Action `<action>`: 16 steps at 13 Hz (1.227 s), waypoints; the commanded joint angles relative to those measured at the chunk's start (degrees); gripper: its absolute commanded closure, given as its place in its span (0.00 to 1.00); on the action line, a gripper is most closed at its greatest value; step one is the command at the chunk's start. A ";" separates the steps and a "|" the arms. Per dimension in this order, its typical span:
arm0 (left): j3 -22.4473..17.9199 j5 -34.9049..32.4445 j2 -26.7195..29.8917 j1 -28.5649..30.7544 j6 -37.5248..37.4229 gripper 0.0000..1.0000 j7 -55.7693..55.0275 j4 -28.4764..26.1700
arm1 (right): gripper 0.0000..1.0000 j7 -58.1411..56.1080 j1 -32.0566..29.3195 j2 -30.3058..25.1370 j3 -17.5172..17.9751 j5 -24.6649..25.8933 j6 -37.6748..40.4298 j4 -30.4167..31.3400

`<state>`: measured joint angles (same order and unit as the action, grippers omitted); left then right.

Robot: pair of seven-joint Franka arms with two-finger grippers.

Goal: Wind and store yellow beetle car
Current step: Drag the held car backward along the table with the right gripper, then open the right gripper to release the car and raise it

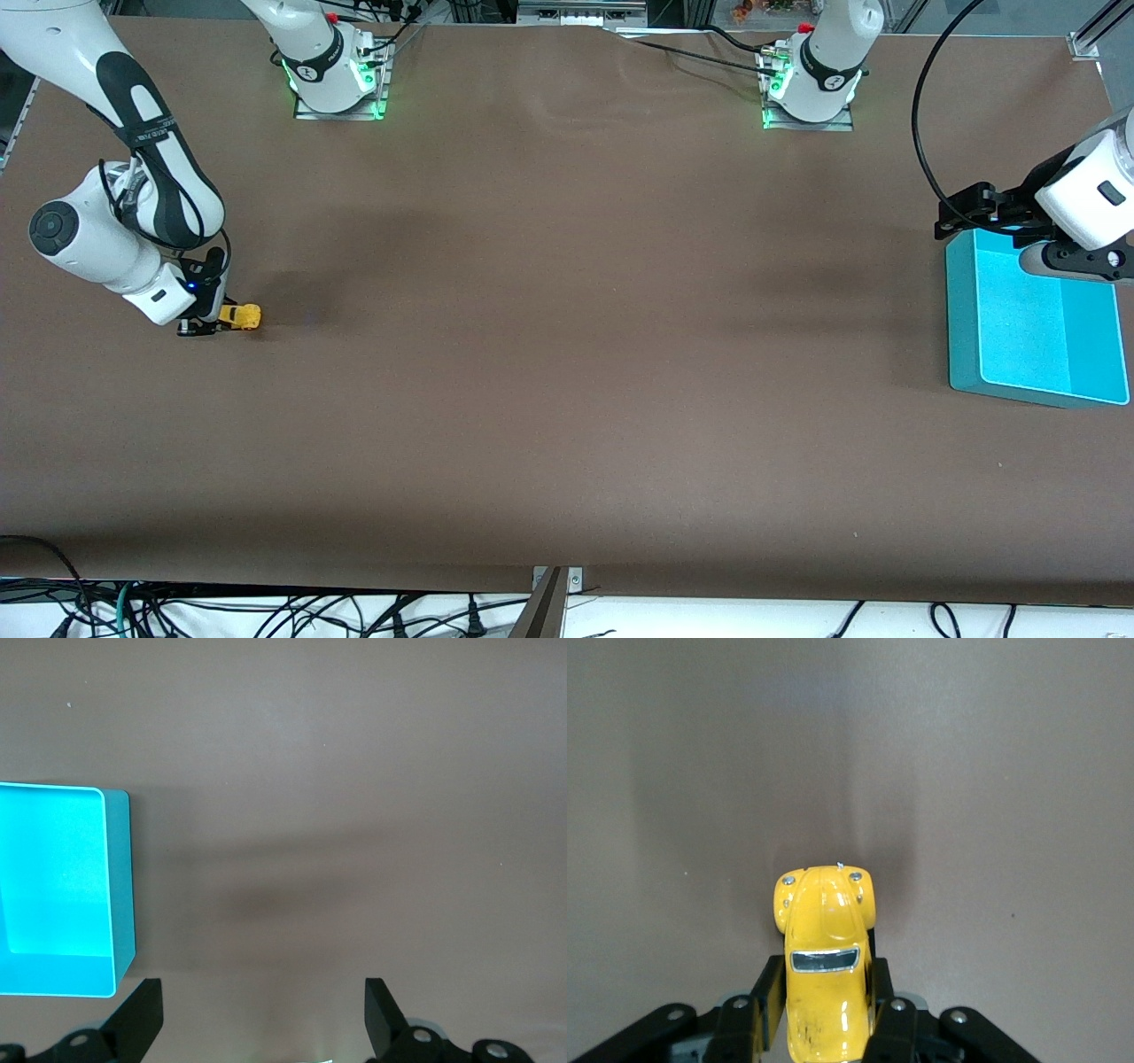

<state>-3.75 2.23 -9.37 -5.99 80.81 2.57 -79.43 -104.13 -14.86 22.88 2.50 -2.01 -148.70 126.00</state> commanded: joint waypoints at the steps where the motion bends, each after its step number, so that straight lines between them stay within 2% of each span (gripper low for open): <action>1: 0.06 -1.09 -0.29 0.10 -0.48 0.00 1.30 0.94 | 0.00 -0.99 -0.52 2.52 1.72 -0.28 1.57 -0.31; 4: 0.06 -1.09 -0.29 0.10 -0.48 0.00 1.30 1.03 | 0.00 -0.90 -0.52 1.90 2.59 -0.28 2.88 -1.88; 6: 0.06 -1.09 -0.29 0.10 -0.48 0.00 1.30 1.03 | 0.00 -0.90 -0.44 1.73 3.12 -0.28 9.01 -6.00; 11: 0.06 -1.18 -0.64 0.10 -0.66 0.00 2.00 0.94 | 0.00 -0.20 -0.26 -3.01 8.04 0.34 21.67 -14.89; 12: 0.06 -1.18 -0.65 0.10 -0.92 0.00 2.00 0.94 | 0.00 1.46 -0.26 -5.02 8.40 0.16 23.52 -15.69; 16: 0.15 -1.18 -0.73 -0.25 -1.01 0.00 2.00 0.68 | 0.00 22.61 0.00 -17.84 11.73 -0.01 30.55 -15.69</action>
<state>-3.74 2.23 -9.86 -6.00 80.64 3.09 -79.45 -89.36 -14.64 11.94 12.72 -1.97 -122.33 108.78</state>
